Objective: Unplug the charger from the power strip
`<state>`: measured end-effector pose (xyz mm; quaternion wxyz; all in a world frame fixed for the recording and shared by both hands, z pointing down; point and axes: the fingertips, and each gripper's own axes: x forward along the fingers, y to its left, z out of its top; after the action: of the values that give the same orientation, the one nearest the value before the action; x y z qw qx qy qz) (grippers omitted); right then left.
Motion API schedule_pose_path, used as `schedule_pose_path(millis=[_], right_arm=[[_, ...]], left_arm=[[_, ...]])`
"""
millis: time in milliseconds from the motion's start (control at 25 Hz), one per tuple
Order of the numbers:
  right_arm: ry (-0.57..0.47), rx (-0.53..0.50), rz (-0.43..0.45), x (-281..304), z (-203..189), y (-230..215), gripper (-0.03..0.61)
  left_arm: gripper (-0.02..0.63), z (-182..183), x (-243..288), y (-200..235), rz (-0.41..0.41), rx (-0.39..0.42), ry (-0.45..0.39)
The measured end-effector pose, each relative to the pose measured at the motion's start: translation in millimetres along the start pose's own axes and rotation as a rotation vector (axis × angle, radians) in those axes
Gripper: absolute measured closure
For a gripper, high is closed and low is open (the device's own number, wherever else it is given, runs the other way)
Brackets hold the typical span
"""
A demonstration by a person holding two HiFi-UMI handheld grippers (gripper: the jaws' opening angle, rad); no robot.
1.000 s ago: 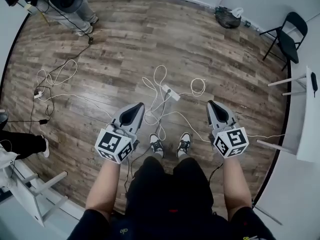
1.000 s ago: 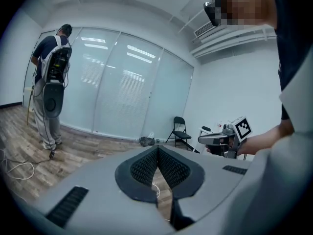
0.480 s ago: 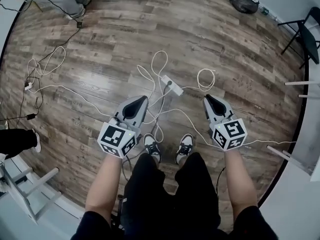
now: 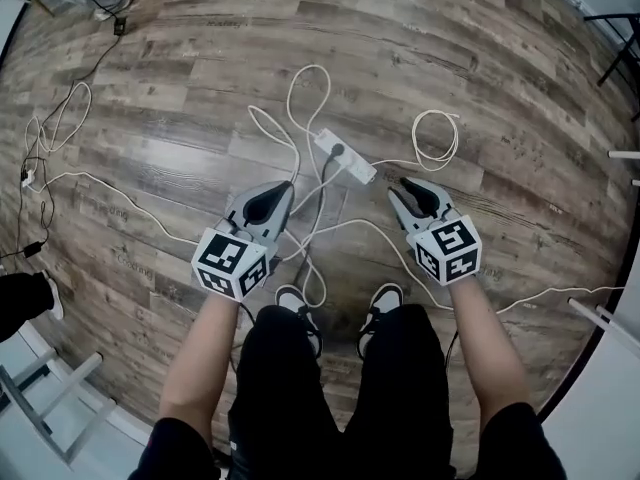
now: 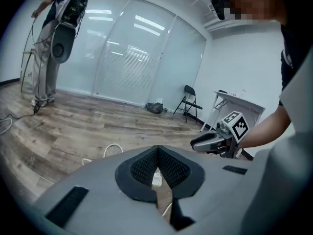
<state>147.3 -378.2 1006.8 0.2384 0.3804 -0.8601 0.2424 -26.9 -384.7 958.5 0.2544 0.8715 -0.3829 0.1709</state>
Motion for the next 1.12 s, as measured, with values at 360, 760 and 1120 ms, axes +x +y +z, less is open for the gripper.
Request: schedule_pose_path(millis=[360, 760, 1120], right_arm=[[0.108, -0.096, 0.052, 156, -170, -48, 0.430], [0.170, -0.212, 0.054, 244, -225, -78, 0.407], [0.216, -0.291, 0.071, 268, -232, -80, 0.446]], left_arm=[[0.594, -157, 140, 64, -0.098, 0.022, 0.059], [0.594, -234, 264, 109, -0.134, 0.073, 0.178], [0.594, -252, 295, 120, -0.110, 0.032, 0.215]])
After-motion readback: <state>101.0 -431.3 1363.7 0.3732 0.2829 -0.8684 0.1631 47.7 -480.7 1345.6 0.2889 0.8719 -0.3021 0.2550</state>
